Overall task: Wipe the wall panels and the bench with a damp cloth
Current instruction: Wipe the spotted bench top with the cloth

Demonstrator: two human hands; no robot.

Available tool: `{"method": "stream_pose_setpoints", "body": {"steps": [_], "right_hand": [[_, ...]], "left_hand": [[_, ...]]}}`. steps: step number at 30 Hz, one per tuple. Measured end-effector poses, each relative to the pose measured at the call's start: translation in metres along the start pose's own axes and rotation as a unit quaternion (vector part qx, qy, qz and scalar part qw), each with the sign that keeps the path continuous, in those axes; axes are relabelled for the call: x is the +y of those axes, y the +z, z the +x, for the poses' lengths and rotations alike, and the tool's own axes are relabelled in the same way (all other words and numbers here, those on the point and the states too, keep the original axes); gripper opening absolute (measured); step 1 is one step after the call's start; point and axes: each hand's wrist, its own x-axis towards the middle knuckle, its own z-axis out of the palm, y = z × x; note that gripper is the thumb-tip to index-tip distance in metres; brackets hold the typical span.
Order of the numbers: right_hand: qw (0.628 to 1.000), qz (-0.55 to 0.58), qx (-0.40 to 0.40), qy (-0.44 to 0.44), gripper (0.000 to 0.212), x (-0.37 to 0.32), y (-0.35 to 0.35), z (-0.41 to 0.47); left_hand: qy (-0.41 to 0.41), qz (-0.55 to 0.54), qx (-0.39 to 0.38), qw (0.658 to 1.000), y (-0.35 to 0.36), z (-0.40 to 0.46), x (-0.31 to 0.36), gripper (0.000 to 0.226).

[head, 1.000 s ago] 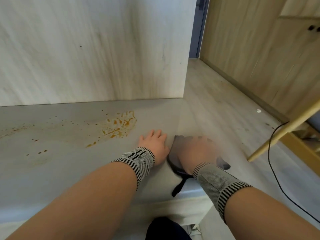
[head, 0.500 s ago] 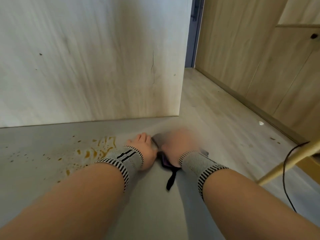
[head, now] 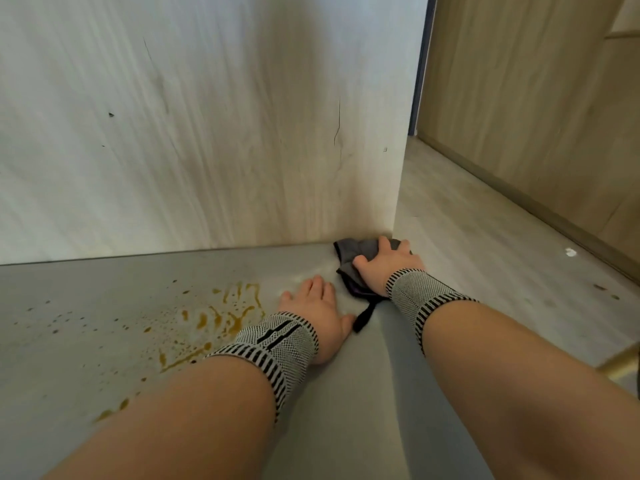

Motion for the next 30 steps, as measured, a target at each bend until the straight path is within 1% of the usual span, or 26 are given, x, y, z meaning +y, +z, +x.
{"method": "stream_pose_setpoints", "body": {"steps": [4,8,11,13,15,18,20,22,23,25,27,28,29,30], "right_hand": [[0.999,-0.032,0.006,0.026,0.077,0.006,0.006,-0.051],[0.998,-0.059,-0.008,-0.028,0.072,0.024,0.012,-0.106],[0.997,-0.07,-0.016,-0.025,0.072,0.033,0.012,-0.129],[0.997,-0.076,-0.025,-0.011,0.072,0.032,0.012,-0.142],[0.996,-0.082,-0.027,0.013,0.072,0.023,0.015,-0.155],[0.993,-0.091,-0.027,0.062,0.072,0.0,0.018,-0.175],[0.993,-0.086,-0.037,0.068,0.071,-0.022,0.022,-0.188],[0.995,-0.081,-0.04,0.032,0.071,-0.048,0.03,-0.207],[0.996,-0.079,-0.04,-0.009,0.071,-0.061,0.036,-0.219],[0.986,-0.071,-0.036,-0.144,0.068,-0.085,0.052,-0.25],[0.951,-0.052,-0.044,-0.302,0.061,-0.099,0.058,-0.276],[0.933,-0.028,-0.053,-0.354,0.055,-0.101,0.055,-0.279],[0.925,0.007,-0.058,-0.376,0.048,-0.099,0.049,-0.274],[0.931,0.036,-0.06,-0.358,0.04,-0.093,0.042,-0.266]], "left_hand": [[-0.013,-0.001,-0.003,1.0,-0.002,0.003,0.002,0.072],[-0.043,0.015,-0.015,0.999,-0.01,-0.008,0.009,0.073],[-0.025,0.045,0.009,0.999,-0.01,-0.037,0.008,0.061],[-0.005,0.045,0.037,0.998,-0.007,-0.071,-0.006,0.057],[-0.005,0.02,0.043,0.999,-0.005,-0.105,-0.032,0.06],[-0.061,-0.017,0.015,0.998,0.004,-0.149,-0.079,0.064],[-0.111,-0.037,0.004,0.993,0.013,-0.172,-0.11,0.064],[-0.156,-0.047,-0.002,0.987,0.023,-0.191,-0.138,0.065],[-0.17,-0.054,-0.007,0.984,0.028,-0.2,-0.149,0.065],[-0.185,-0.067,-0.007,0.98,0.042,-0.215,-0.161,0.065],[-0.192,-0.088,0.017,0.977,0.061,-0.228,-0.166,0.065],[-0.192,-0.094,0.034,0.976,0.069,-0.232,-0.166,0.065],[-0.191,-0.095,0.048,0.976,0.074,-0.234,-0.167,0.065],[-0.189,-0.096,0.056,0.976,0.077,-0.233,-0.167,0.065]]}}
